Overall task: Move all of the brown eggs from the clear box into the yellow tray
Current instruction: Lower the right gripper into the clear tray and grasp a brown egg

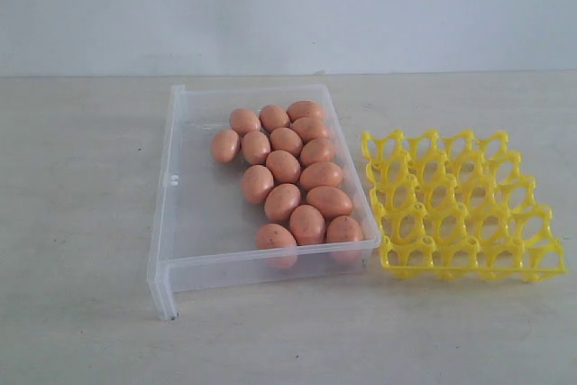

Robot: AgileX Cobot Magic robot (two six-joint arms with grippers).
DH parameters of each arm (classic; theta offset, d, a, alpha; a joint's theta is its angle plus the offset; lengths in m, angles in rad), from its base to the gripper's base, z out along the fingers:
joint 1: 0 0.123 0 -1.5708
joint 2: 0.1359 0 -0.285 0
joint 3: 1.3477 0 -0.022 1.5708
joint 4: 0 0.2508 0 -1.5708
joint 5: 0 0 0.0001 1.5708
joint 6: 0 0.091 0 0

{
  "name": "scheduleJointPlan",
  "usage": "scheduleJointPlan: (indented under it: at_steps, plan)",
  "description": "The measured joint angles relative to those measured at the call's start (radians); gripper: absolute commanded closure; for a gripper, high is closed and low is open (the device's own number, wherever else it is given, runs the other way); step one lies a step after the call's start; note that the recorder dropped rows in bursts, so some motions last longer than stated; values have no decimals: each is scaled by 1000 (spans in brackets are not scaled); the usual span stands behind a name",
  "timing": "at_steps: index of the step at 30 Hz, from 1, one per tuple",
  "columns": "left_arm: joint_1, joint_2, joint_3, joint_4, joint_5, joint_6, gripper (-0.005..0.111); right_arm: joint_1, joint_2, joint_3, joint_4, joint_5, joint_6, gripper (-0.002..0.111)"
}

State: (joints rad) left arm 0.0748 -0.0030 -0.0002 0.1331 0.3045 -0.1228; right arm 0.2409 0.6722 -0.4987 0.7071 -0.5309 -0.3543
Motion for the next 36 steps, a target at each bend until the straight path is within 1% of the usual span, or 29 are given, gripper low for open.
scheduleJointPlan:
  at_steps: [1, 3, 5, 7, 10, 11, 12, 15, 17, 19, 23, 25, 27, 30, 32, 34, 36]
  plan:
    - [0, 0, 0, 0, 0, 0, 111, 0, 91, -75, -84, 109, -73, 109]
    - [0, 0, 0, 0, 0, 0, 111, 0, 331, -276, -244, 389, -207, 109]
    - [0, 0, 0, 0, 0, 0, 111, 0, 563, -455, -338, 665, -261, 109]
    - [0, 0, 0, 0, 0, 0, 111, -1, 756, -637, -412, 928, -239, 109]
    - [0, 0, 0, 0, 0, 0, 111, -1, 993, -883, -451, 1293, -106, 109]
    - [0, 0, 0, 0, 0, 0, 111, 1, 1068, -984, -451, 1387, -65, 109]
    - [0, 0, 0, 0, 0, 0, 111, 8, 1110, -1049, -451, 1466, -38, 109]
    - [0, 0, 0, 0, 0, 0, 111, 53, 1226, -1247, -429, 1624, -3, 109]
    - [0, 0, 0, 0, 0, 0, 111, 102, 1275, -1344, -418, 1685, 2, 109]
    - [0, 0, 0, 0, 0, 0, 111, 163, 1317, -1394, -407, 1715, 4, 109]
    - [0, 0, 0, 0, 0, 0, 111, 274, 1383, -1409, -417, 1740, -9, 107]
    - [0, 0, 0, 0, 0, 0, 111, 322, 1416, -1409, -450, 1745, -11, 103]
    - [0, 0, 0, 0, 0, 0, 111, 356, 1442, -1409, -486, 1746, -11, 92]
    - [0, 0, 0, 0, 0, 0, 111, 382, 1474, -1409, -511, 1702, 8, 69]
    - [0, 0, 0, 0, 0, 0, 111, 387, 1493, -1410, -513, 1659, 37, 55]
    - [0, 0, 0, 0, 0, 0, 111, 389, 1513, -1410, -511, 1624, 94, 51]
    - [0, 0, 0, 0, 0, 0, 111, 389, 1527, -1410, -506, 1591, 178, 52]
